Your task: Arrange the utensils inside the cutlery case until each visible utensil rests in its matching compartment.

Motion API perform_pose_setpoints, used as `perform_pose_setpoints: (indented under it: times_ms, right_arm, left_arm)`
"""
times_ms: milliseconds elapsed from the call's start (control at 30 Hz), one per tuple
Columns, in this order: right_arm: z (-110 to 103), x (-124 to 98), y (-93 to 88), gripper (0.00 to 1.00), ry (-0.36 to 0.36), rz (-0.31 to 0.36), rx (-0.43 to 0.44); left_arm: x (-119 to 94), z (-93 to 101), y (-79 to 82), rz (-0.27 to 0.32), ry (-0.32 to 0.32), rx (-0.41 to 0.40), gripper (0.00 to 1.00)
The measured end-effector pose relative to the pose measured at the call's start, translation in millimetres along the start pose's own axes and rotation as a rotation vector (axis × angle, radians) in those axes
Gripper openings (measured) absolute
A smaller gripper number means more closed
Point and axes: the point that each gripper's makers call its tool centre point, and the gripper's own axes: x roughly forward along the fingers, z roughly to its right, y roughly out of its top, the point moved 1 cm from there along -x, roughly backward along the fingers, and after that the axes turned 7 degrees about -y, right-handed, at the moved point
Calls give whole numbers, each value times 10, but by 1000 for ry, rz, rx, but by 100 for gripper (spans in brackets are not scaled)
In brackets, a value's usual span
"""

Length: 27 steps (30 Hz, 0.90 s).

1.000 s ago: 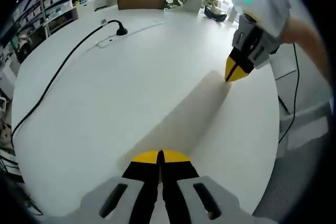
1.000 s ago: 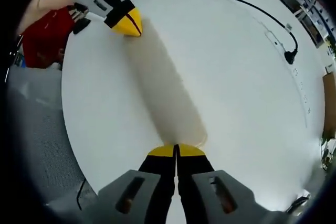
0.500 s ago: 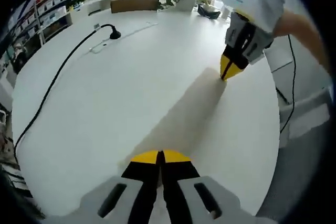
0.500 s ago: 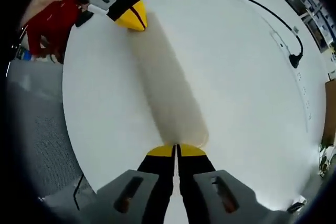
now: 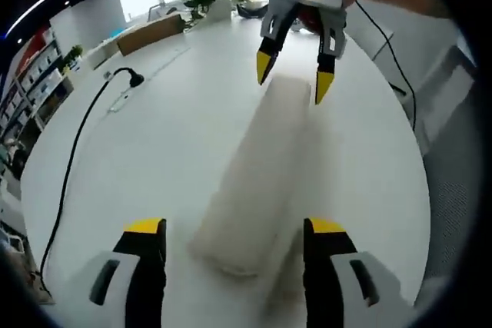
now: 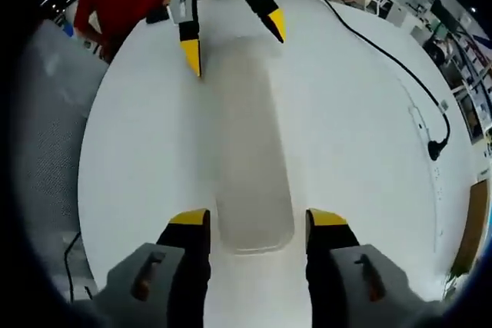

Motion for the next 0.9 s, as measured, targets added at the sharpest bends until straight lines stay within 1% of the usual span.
perform_pose_setpoints:
  times_ms: [33, 67, 100, 133, 167, 233, 367, 500, 533, 567, 600, 633, 733, 800, 900]
  right_arm:
    - [5, 16, 14, 47, 3, 0, -2]
    - [9, 17, 18, 45, 1, 2, -3]
    - [1, 26, 35, 43, 8, 7, -6]
    - [-19, 35, 40, 40, 16, 10, -8]
    - [-41, 51, 34, 39, 17, 2, -15]
    - [-63, 51, 33, 38, 14, -6, -22]
    - [-197, 40, 49, 38, 28, -12, -21]
    - [-350, 22, 57, 38, 35, -19, -39]
    - [-388, 15, 54, 38, 38, -19, -41]
    - [-423, 12, 57, 38, 39, -18, -43]
    - [-501, 0, 60, 38, 41, -15, -49]
    - [-520, -1, 63, 38, 42, -15, -51]
    - [-671, -20, 71, 38, 49, -16, -69]
    - [-711, -27, 64, 38, 51, -19, -76]
    - [-825, -45, 58, 38, 59, -25, -91]
  left_arm:
    - [11, 6, -16, -14, -2, 19, 68]
    - [18, 32, -5, -1, -18, 35, 62]
    - [19, 22, 16, 10, -11, 29, 56]
    - [-1, 23, 16, 3, 3, 39, 52]
    - [-9, 54, 20, 3, -3, 52, 47]
    - [-2, 53, 22, 3, -5, 54, 47]
    - [-43, 169, -21, 1, -11, 58, 47]
    - [-79, 326, -83, -20, -26, 67, 46]
    - [-89, 393, -106, -25, -29, 69, 46]
    - [-99, 438, -125, -27, -30, 70, 45]
    - [-109, 478, -145, -28, -31, 70, 45]
    - [-119, 523, -162, -29, -32, 71, 45]
    - [-149, 703, -223, -28, -32, 74, 45]
    - [-165, 787, -247, -24, -30, 75, 45]
    - [-177, 897, -274, -28, -30, 76, 44]
